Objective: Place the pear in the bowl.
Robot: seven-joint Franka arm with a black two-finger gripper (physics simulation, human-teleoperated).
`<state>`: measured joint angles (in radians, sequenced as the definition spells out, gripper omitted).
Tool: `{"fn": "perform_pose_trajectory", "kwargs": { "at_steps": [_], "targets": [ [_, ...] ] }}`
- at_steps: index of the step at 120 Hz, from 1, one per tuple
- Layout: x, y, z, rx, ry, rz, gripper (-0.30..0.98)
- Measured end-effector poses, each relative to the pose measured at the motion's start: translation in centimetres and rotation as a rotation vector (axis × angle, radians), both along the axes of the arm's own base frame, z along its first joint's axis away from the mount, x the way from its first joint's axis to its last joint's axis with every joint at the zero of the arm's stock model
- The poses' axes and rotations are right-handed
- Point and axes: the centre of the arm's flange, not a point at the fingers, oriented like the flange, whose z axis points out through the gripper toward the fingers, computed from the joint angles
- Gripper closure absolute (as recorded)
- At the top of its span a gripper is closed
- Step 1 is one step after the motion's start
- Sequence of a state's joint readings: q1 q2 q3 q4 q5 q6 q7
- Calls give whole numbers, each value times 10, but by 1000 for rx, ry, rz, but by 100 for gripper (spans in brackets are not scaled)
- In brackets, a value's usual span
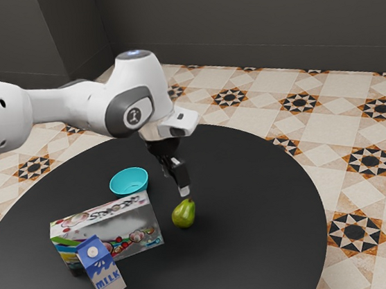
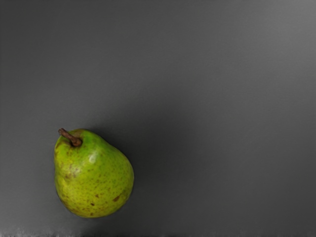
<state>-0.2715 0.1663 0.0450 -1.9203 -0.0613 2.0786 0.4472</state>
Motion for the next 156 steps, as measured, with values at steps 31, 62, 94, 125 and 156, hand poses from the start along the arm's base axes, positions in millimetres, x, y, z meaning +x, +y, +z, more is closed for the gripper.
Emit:
{"fn": "perform_pose_trajectory", "kwargs": {
  "at_steps": [31,62,94,125,156],
  "targets": [
    [-14,13,-31,-13,-23,60,0],
    [-11,29,-53,-14,-55,112,0],
    [-11,37,-85,-14,-51,150,0],
    [-5,38,-97,-23,-64,172,0],
    [-2,38,-106,-27,-67,183,0]
  ]
}}
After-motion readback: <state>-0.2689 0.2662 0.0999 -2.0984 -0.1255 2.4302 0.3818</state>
